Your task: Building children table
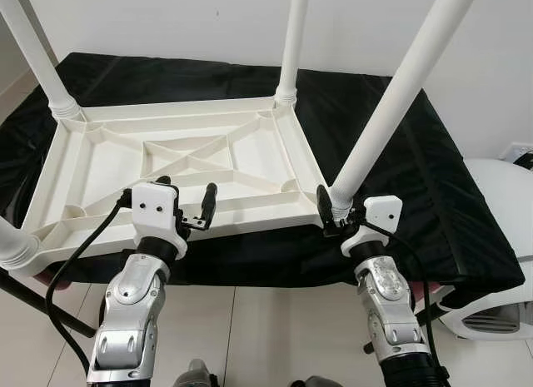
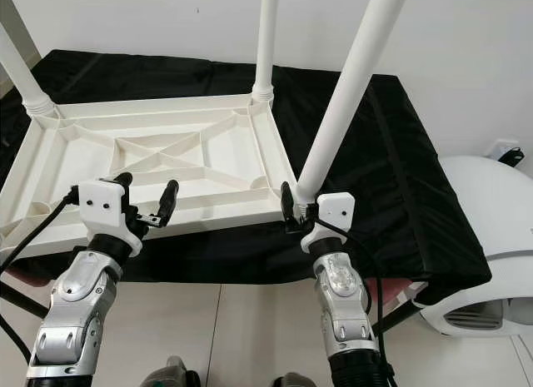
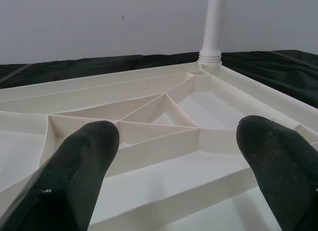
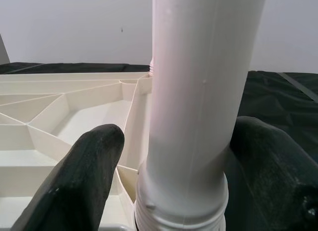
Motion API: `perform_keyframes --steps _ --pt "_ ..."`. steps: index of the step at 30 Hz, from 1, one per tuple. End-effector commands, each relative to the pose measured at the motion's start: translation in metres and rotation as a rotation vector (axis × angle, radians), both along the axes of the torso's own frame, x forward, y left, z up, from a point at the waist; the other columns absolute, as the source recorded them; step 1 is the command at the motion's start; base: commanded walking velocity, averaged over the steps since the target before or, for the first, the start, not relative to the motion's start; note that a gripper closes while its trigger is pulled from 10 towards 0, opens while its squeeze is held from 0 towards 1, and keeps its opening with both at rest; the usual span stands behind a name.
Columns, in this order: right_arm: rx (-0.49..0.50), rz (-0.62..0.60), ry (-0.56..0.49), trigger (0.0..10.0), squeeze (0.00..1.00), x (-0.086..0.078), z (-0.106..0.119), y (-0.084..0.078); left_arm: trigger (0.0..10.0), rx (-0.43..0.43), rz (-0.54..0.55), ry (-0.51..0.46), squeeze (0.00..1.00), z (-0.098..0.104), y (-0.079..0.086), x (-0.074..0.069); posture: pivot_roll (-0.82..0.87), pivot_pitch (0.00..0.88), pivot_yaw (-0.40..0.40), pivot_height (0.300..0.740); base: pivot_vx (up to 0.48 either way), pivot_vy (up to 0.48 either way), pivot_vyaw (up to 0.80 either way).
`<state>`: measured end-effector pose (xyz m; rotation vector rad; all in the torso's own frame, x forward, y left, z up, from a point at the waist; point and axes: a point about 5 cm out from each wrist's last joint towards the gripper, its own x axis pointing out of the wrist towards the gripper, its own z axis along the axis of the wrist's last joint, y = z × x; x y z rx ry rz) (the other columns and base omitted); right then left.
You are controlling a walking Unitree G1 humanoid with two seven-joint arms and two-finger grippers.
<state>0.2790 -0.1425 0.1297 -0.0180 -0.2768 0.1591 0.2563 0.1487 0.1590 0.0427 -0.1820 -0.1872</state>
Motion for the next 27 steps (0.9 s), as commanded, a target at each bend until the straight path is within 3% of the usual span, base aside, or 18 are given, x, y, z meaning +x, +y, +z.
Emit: perform_keyframes --steps 1,27 --pt "0.003 0.005 0.001 10.0 0.0 0.0011 -0.0008 -0.0008 10.0 0.013 0.012 0.006 0.0 -0.003 0.0001 -0.0018 0.05 0.0 -0.009 0.74 0.0 0.0 0.0" --pt "-0.006 -0.01 -0.013 10.0 0.0 -0.0006 -0.0013 -0.0028 10.0 0.023 -0.001 -0.007 0.0 -0.0058 -0.0007 -0.0055 0.04 0.001 -0.006 0.74 0.0 0.0 0.0"
